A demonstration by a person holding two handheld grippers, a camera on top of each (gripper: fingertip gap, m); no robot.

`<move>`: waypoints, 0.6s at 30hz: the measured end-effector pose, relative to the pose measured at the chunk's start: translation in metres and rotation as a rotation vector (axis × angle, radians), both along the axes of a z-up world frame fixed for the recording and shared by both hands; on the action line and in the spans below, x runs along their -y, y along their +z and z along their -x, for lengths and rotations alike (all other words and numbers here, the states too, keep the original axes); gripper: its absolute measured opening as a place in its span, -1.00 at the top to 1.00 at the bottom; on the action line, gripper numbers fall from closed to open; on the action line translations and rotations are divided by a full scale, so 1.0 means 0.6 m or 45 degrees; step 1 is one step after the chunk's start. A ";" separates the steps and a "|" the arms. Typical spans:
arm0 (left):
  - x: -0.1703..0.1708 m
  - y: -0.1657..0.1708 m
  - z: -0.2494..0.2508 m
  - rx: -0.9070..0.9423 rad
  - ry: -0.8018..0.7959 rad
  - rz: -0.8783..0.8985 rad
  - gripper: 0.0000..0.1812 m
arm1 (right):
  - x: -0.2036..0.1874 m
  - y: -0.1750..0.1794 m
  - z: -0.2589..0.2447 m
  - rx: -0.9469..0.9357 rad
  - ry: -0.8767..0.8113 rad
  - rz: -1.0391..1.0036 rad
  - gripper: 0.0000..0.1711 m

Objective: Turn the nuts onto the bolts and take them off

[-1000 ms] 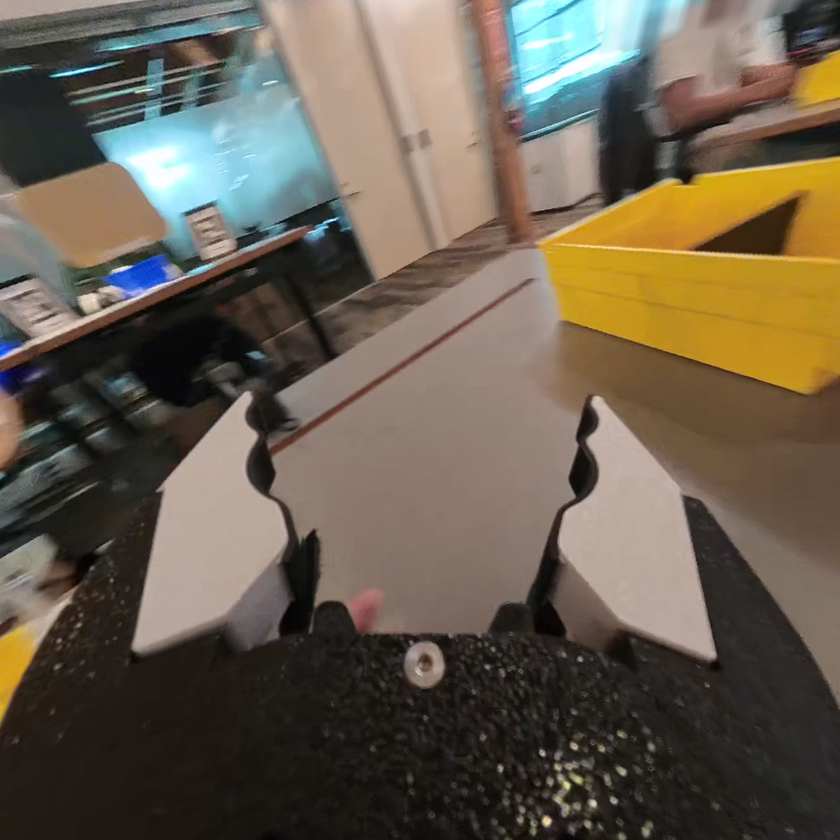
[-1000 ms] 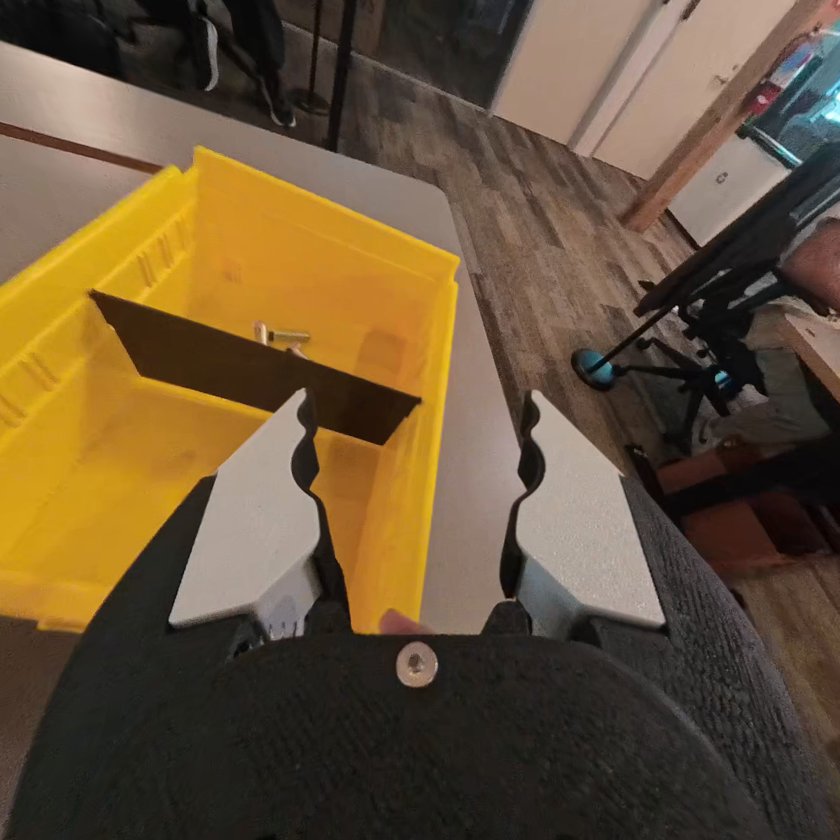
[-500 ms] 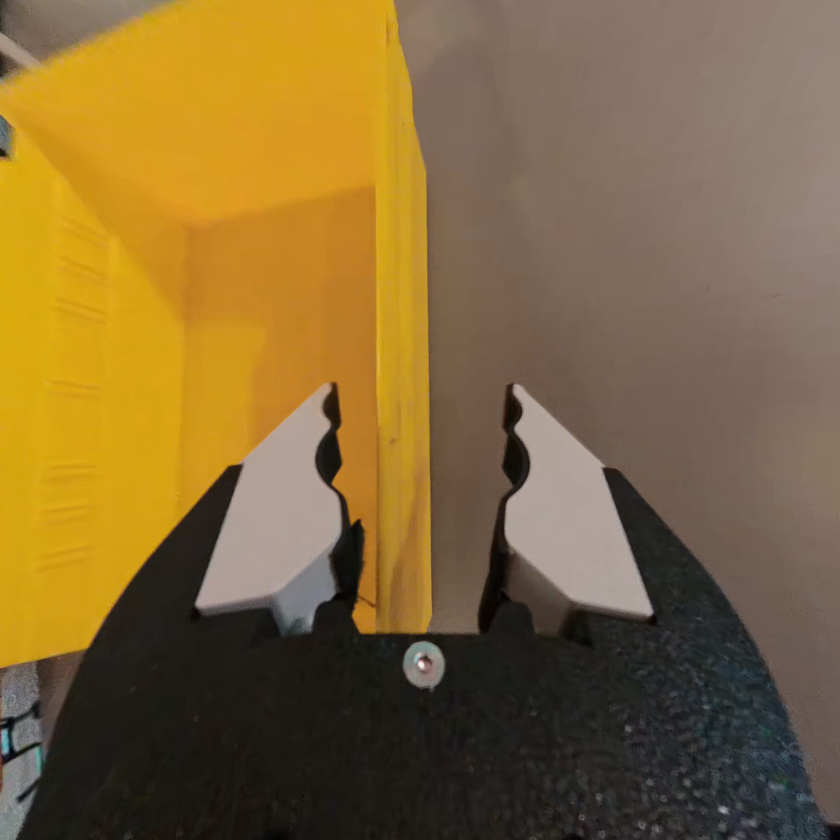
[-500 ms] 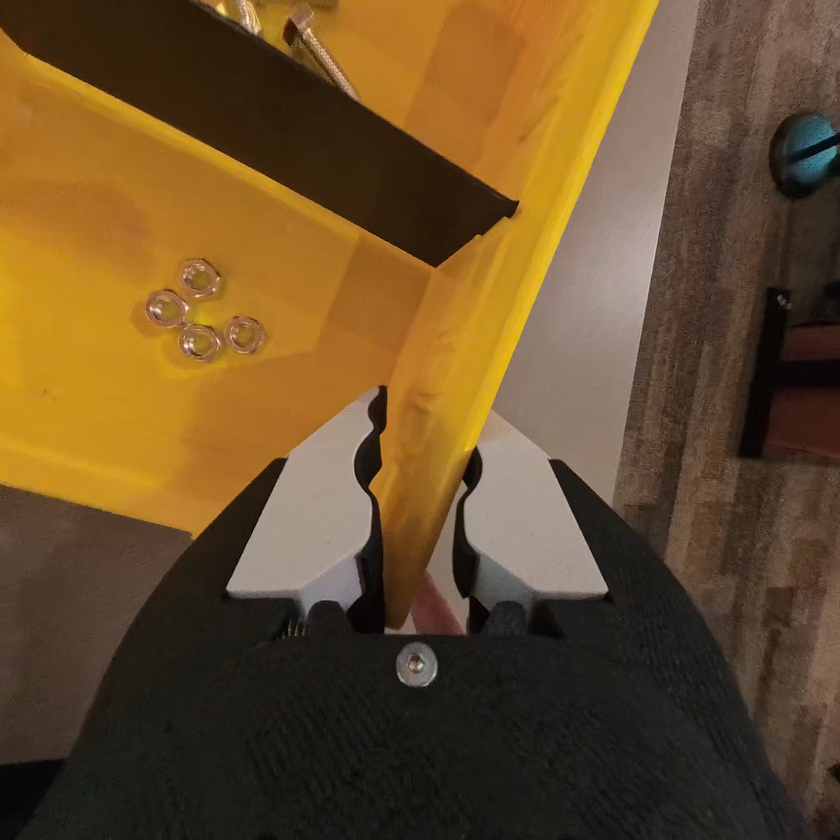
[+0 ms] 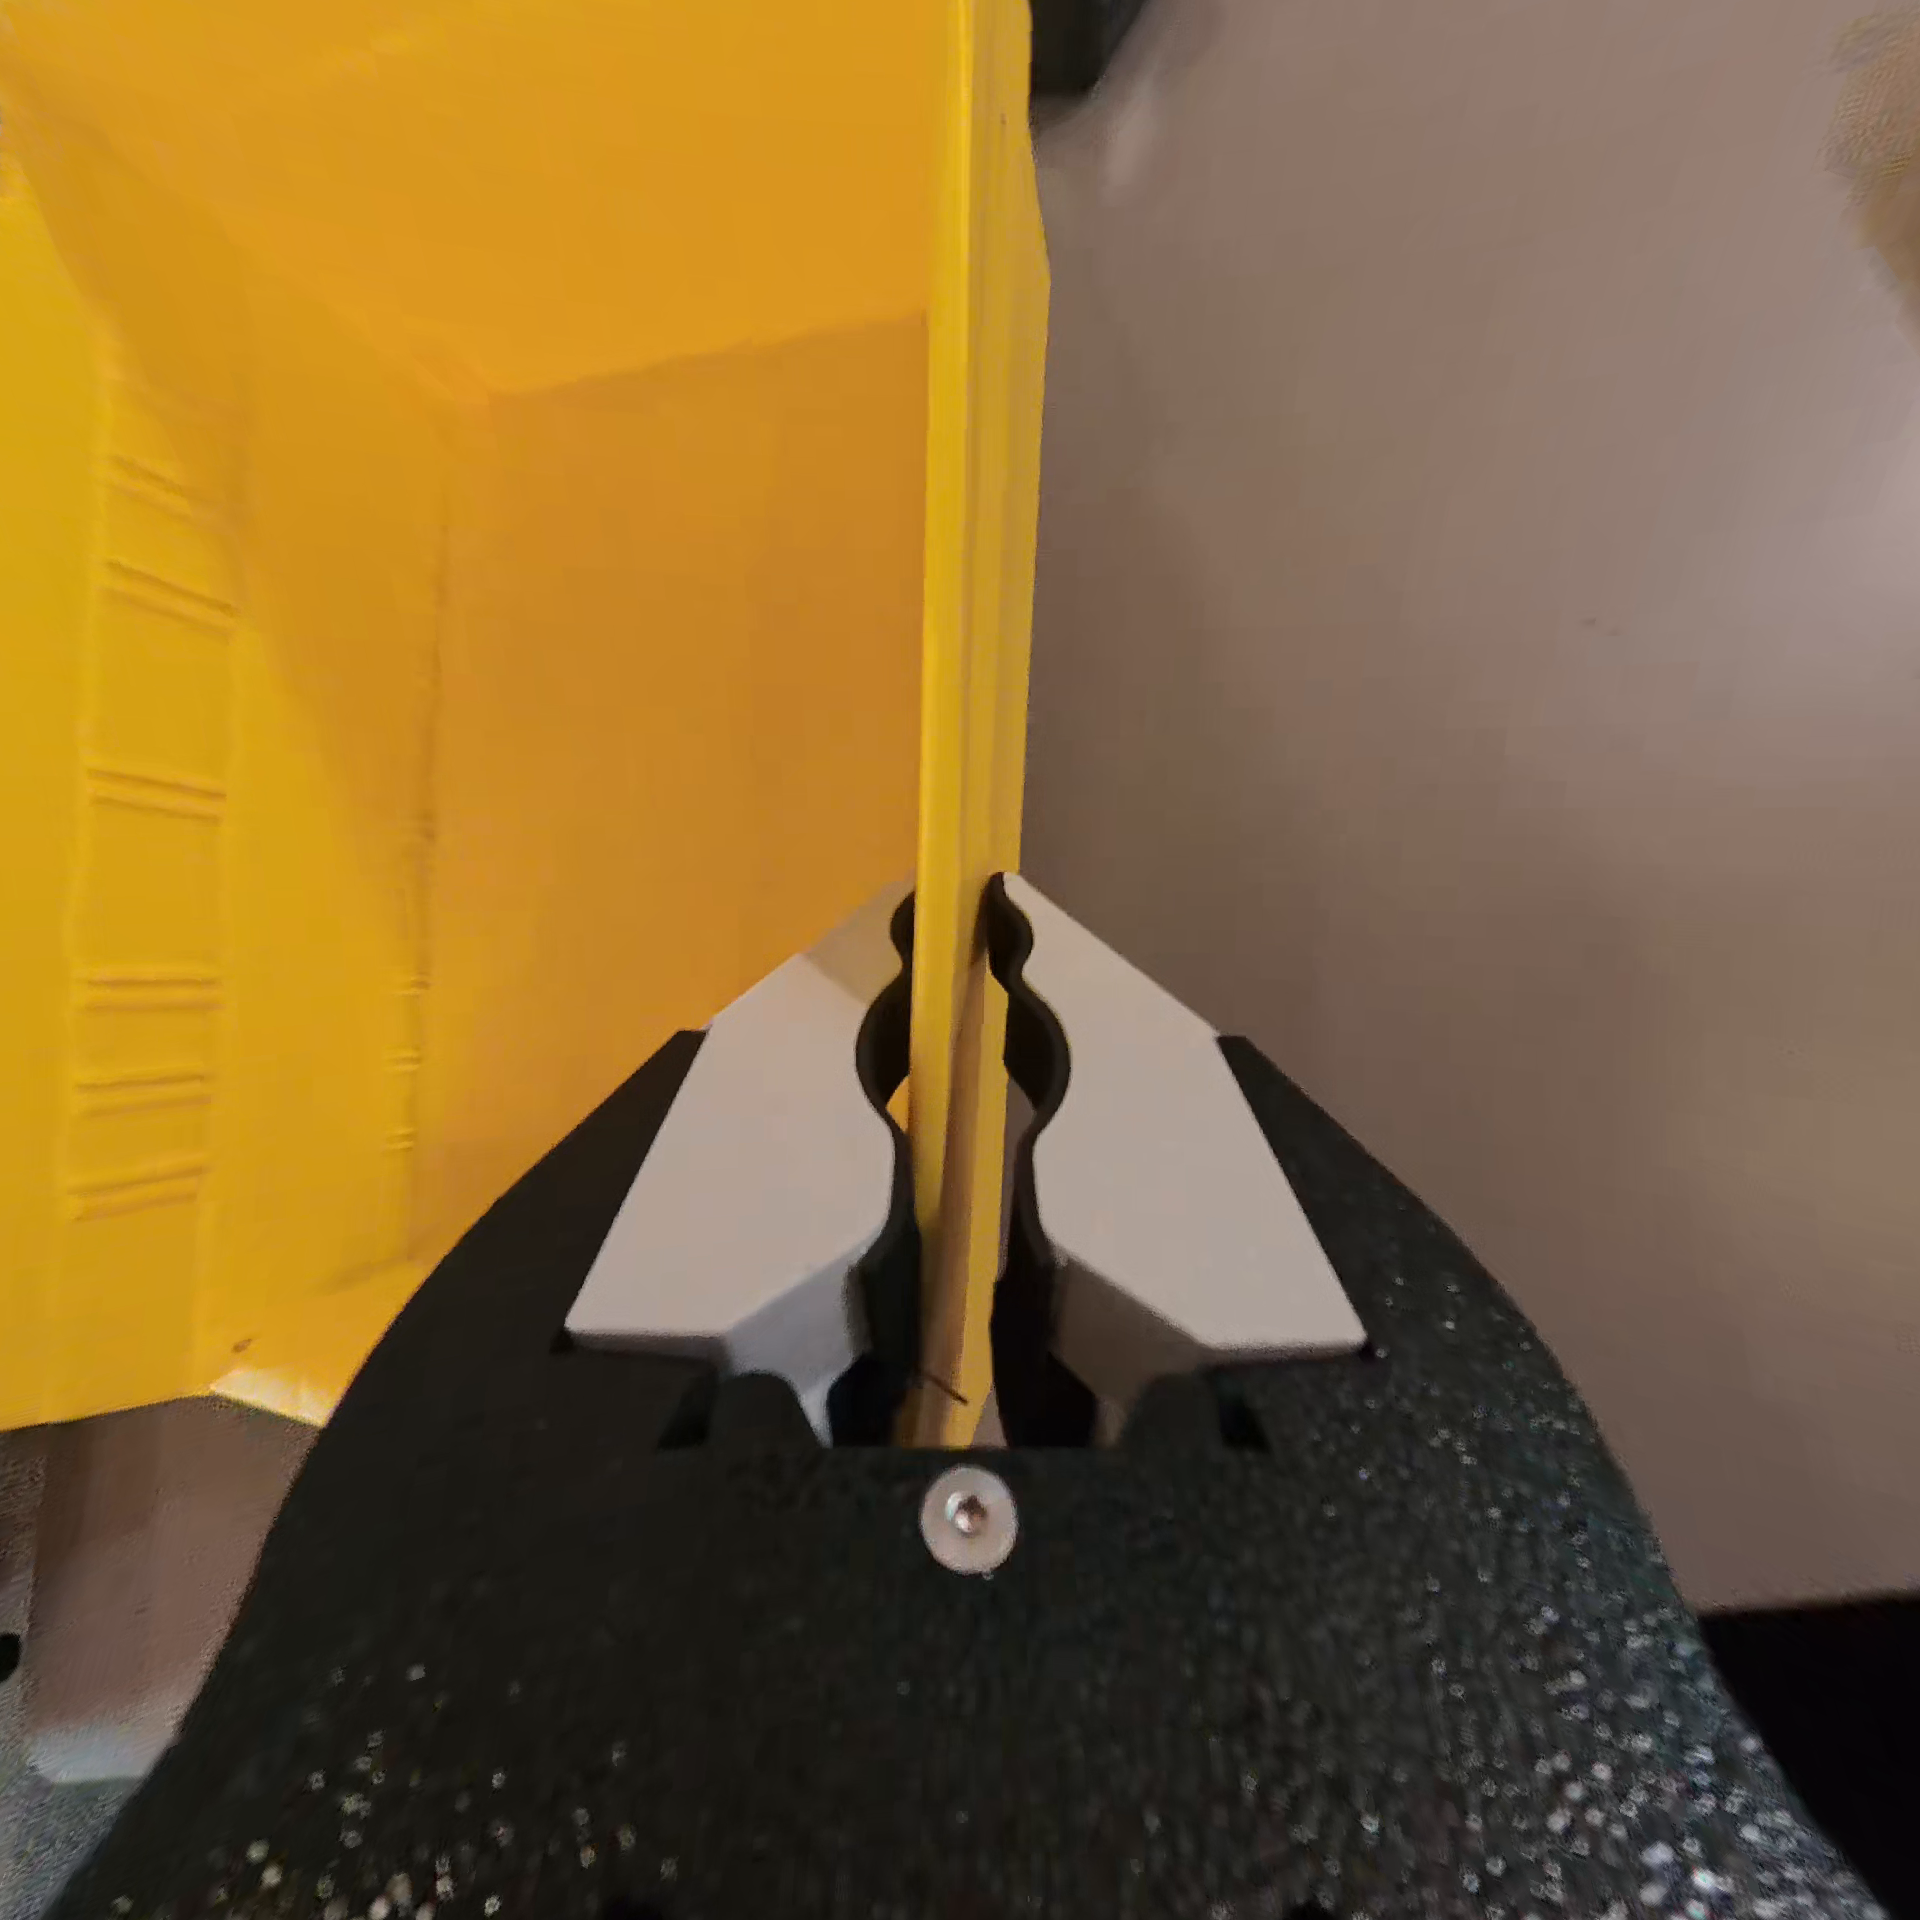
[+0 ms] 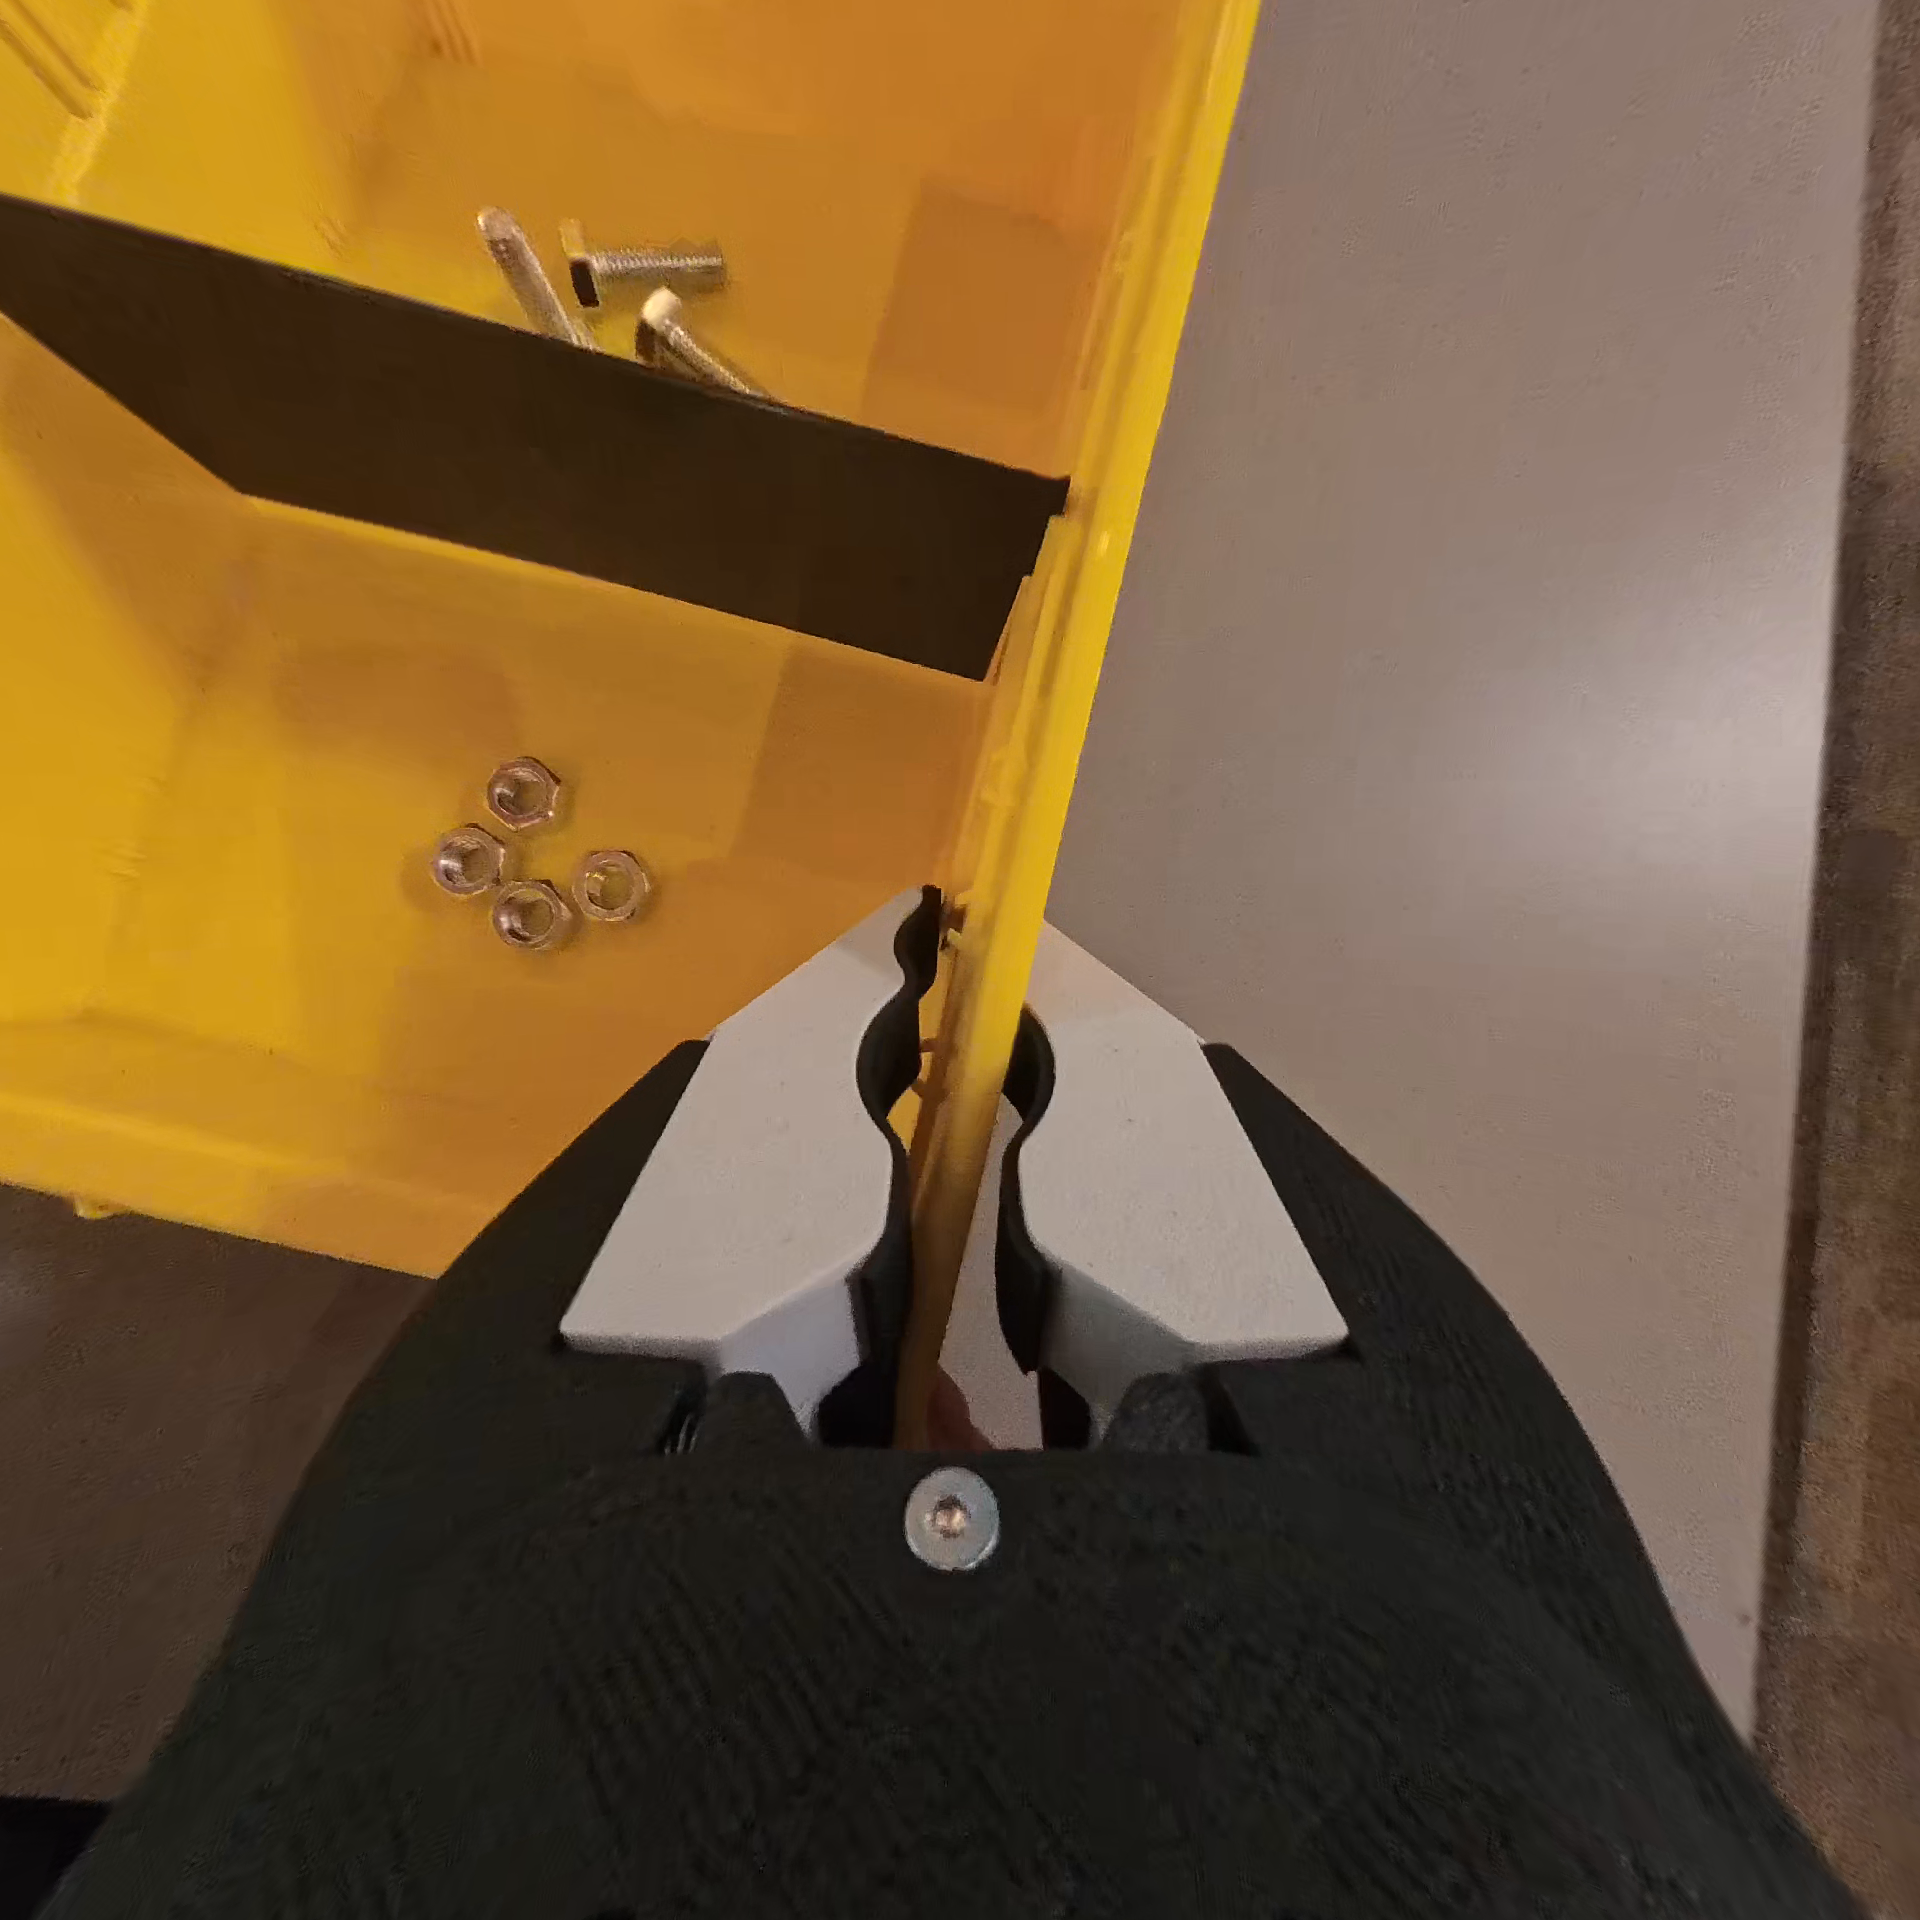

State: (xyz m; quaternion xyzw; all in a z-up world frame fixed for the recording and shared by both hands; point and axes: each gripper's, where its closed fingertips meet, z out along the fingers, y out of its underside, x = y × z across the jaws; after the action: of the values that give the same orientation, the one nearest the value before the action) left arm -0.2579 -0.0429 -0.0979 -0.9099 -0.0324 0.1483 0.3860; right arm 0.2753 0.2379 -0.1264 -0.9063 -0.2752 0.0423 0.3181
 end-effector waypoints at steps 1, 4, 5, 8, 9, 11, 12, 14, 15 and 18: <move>0.011 0.006 -0.006 0.013 -0.005 -0.005 0.91 | 0.006 0.002 0.025 -0.003 0.025 0.001 0.95; 0.046 0.006 -0.010 0.018 0.014 0.037 0.89 | 0.023 0.003 0.108 -0.017 0.107 0.006 0.95; 0.057 0.002 -0.008 0.018 0.029 0.052 0.89 | 0.029 0.001 0.138 -0.031 0.137 0.011 0.96; 0.080 -0.007 -0.010 0.024 0.030 0.073 0.90 | 0.052 -0.013 0.229 -0.087 0.230 0.043 0.95; 0.085 -0.006 -0.012 0.024 0.025 0.067 0.90 | 0.060 -0.015 0.259 -0.116 0.258 0.046 0.95; 0.095 -0.003 -0.012 0.012 0.034 0.070 0.90 | 0.081 -0.014 0.318 -0.163 0.292 0.062 0.95; 0.101 -0.001 -0.010 0.010 0.048 0.076 0.90 | 0.093 -0.014 0.345 -0.163 0.305 0.063 0.94; 0.111 0.005 -0.003 0.011 0.075 0.075 0.90 | 0.116 -0.014 0.400 -0.163 0.327 0.040 0.94; 0.114 0.009 -0.002 0.018 0.082 0.064 0.90 | 0.127 -0.014 0.427 -0.166 0.339 0.026 0.94; 0.121 0.023 0.001 0.002 0.098 0.045 0.90 | 0.168 -0.013 0.503 -0.208 0.426 0.010 0.85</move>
State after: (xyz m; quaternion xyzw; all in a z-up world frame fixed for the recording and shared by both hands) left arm -0.2585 -0.1157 -0.0843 -0.9148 -0.0652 0.1628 0.3638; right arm -0.0265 0.1373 -0.1343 -0.8426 -0.3953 0.1691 0.3244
